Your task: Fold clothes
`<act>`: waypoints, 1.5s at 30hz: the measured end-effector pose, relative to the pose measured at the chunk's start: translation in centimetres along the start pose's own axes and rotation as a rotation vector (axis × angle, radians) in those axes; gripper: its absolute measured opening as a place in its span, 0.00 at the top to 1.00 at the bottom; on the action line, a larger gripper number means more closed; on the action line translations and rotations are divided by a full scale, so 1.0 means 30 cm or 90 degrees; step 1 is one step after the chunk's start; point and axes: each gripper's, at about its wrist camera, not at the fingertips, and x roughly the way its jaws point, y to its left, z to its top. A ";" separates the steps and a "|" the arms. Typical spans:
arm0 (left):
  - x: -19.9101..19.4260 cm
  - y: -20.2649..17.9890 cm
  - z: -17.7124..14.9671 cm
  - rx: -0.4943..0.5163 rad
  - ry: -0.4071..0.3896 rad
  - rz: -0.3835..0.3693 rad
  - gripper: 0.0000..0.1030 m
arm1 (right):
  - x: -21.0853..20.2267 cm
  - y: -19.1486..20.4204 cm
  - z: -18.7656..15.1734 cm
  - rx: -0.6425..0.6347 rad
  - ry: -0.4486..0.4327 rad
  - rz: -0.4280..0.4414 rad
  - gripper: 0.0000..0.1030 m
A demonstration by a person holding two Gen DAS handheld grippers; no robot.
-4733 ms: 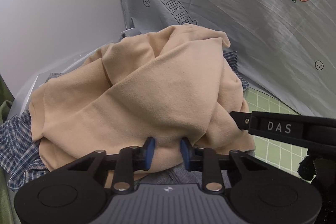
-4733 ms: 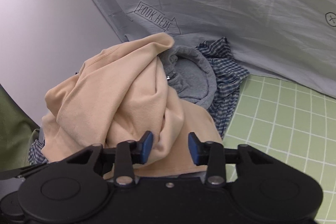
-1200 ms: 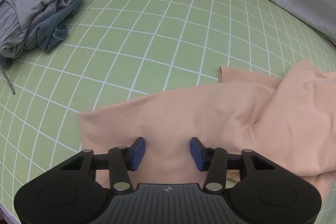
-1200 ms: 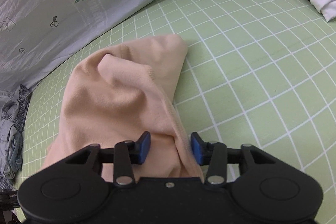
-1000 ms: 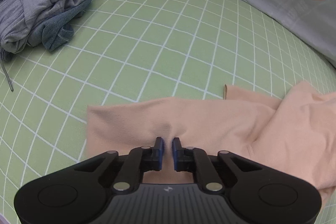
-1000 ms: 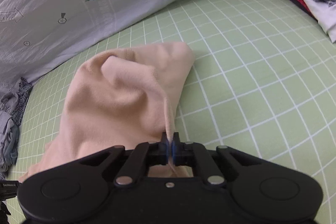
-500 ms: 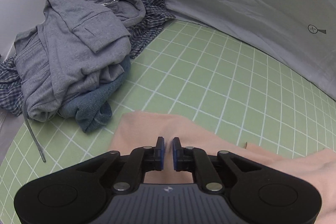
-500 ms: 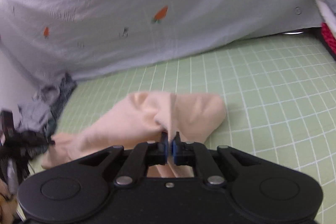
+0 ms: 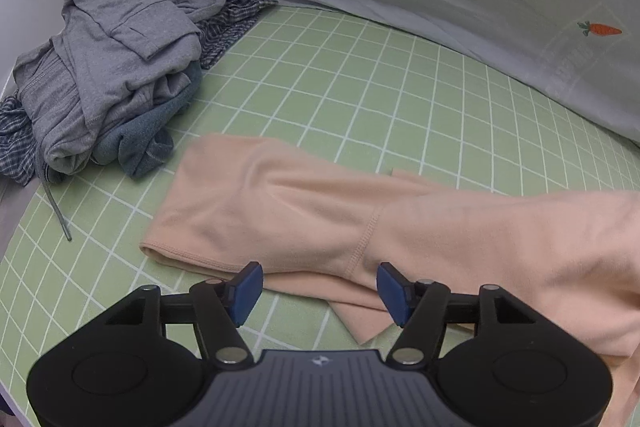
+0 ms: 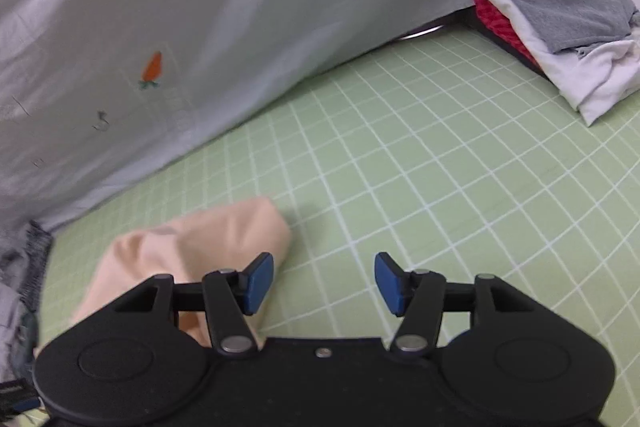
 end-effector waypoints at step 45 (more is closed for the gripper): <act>0.186 -0.107 0.026 0.023 0.080 0.006 0.11 | 0.067 0.211 0.064 -0.388 -0.121 -0.109 0.54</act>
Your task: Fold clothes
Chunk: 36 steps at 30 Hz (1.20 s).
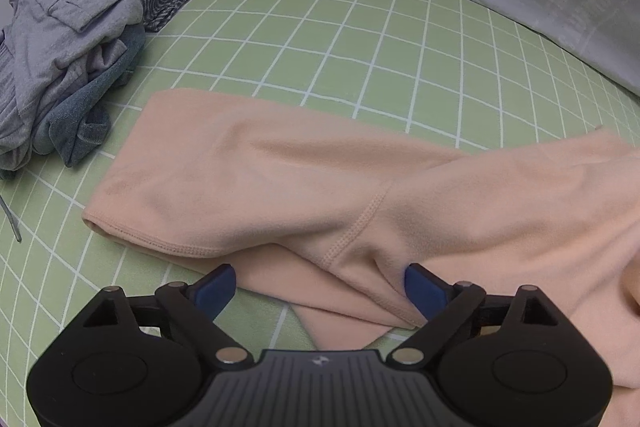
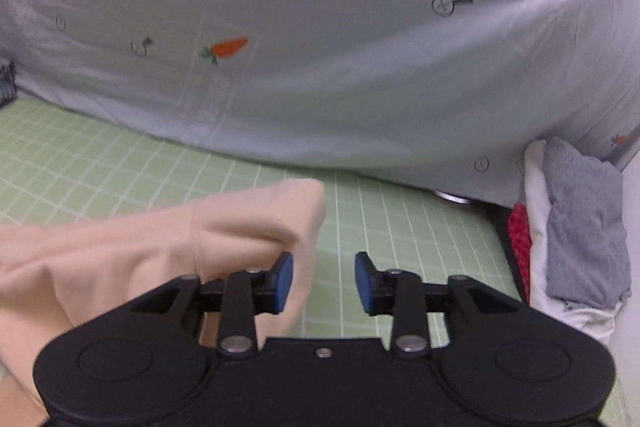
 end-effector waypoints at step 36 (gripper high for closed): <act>0.018 -0.009 0.006 -0.007 0.009 0.017 0.00 | 0.197 0.049 -0.184 0.174 0.148 0.103 0.82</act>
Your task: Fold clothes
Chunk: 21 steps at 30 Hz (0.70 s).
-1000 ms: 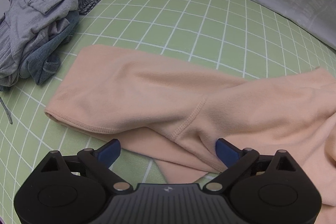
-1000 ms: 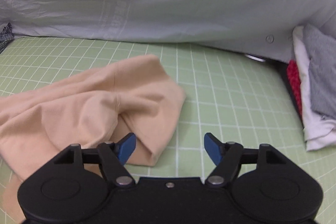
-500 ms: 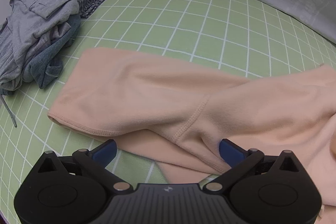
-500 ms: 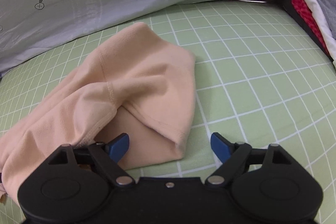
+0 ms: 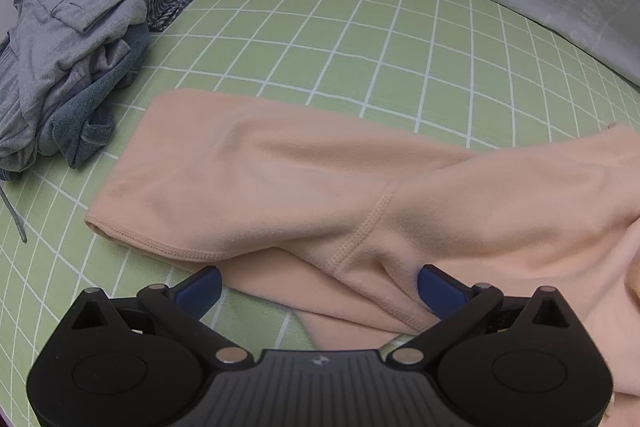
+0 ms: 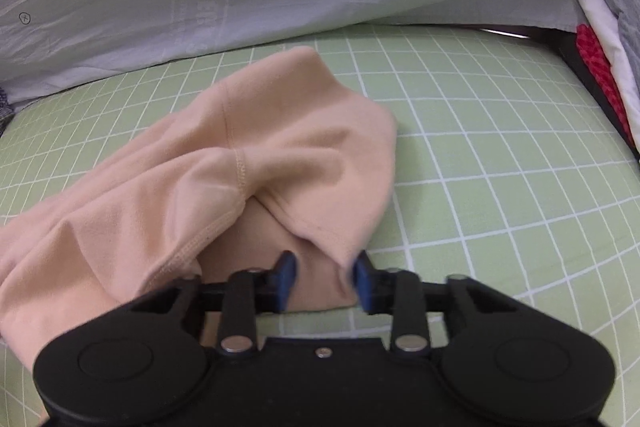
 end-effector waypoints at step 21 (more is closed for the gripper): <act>0.030 0.016 0.014 -0.012 0.005 -0.037 0.00 | -0.112 -0.036 0.155 -0.329 -0.176 -0.317 0.55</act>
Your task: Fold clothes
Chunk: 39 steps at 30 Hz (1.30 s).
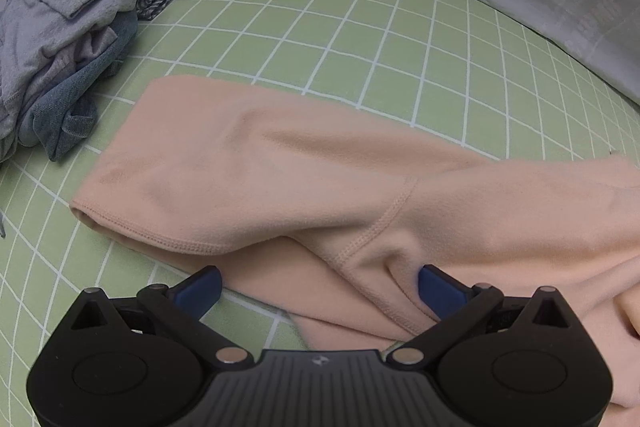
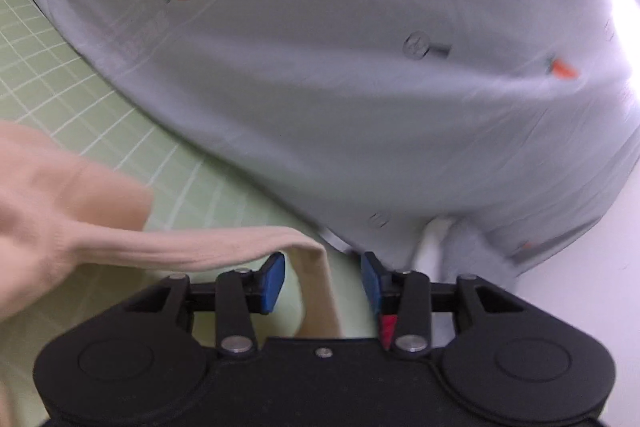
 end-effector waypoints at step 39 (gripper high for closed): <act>-0.260 -0.470 -0.348 0.230 -0.043 -0.114 0.14 | -0.255 0.007 -0.407 0.259 0.207 0.296 0.01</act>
